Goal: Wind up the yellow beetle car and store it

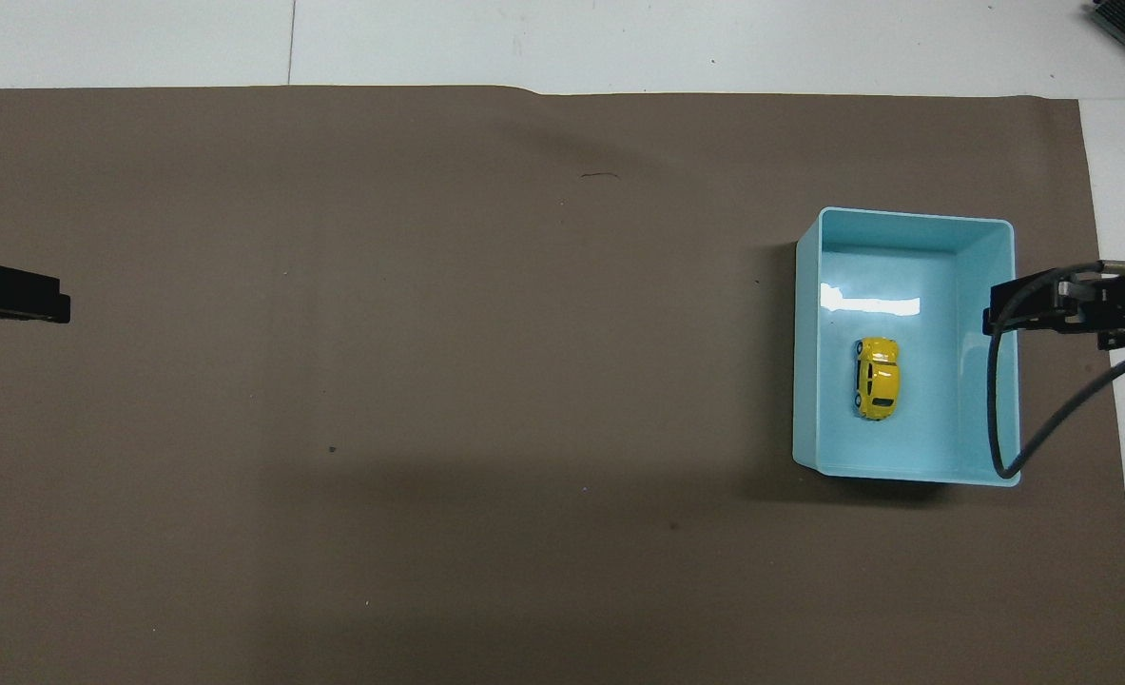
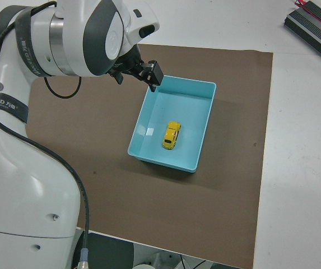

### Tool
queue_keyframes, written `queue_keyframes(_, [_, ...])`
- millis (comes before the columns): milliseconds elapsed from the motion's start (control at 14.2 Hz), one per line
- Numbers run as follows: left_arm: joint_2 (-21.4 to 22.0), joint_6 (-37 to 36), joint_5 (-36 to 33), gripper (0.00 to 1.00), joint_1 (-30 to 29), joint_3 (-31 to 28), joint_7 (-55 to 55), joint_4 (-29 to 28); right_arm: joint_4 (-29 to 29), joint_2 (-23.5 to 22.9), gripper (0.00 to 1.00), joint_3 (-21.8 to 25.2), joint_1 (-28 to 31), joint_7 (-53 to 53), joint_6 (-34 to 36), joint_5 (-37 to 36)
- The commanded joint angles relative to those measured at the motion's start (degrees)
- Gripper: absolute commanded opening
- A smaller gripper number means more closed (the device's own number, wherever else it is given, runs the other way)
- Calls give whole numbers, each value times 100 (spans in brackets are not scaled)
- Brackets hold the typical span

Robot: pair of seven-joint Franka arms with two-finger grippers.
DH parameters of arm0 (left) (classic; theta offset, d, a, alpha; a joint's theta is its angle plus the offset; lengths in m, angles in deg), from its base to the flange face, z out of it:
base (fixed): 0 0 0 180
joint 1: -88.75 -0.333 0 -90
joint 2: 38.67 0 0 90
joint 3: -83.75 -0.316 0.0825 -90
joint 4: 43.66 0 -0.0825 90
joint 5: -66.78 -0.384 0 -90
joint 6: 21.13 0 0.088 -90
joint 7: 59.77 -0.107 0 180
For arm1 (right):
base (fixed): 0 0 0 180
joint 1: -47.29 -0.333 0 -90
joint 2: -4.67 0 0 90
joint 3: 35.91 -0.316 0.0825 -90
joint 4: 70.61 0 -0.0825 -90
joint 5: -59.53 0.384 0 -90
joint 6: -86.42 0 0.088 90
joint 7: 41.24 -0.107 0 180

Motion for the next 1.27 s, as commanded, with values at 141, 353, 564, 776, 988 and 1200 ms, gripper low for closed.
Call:
queue_keyframes(141, [19,-112,-24,100,-63,32,-21,72,-35,95,100,-96,23,21,84,87])
queue_keyframes(353, [27,-112,-24,100,-63,32,-21,81,-44,95,100,-122,23,99,31,95])
queue_keyframes(564, [19,-112,-24,100,-63,32,-21,81,-35,86,100,-131,31,310,-4,95])
queue_keyframes(776, [19,-112,-24,100,-63,32,-21,81,-35,86,100,-122,31,337,-4,95])
queue_keyframes(988, [27,-112,-24,100,-63,32,-21,72,-44,95,100,-122,31,346,5,95])
queue_keyframes(1200, [27,-112,-24,100,-63,32,-21,81,-44,95,100,-131,31,328,5,104])
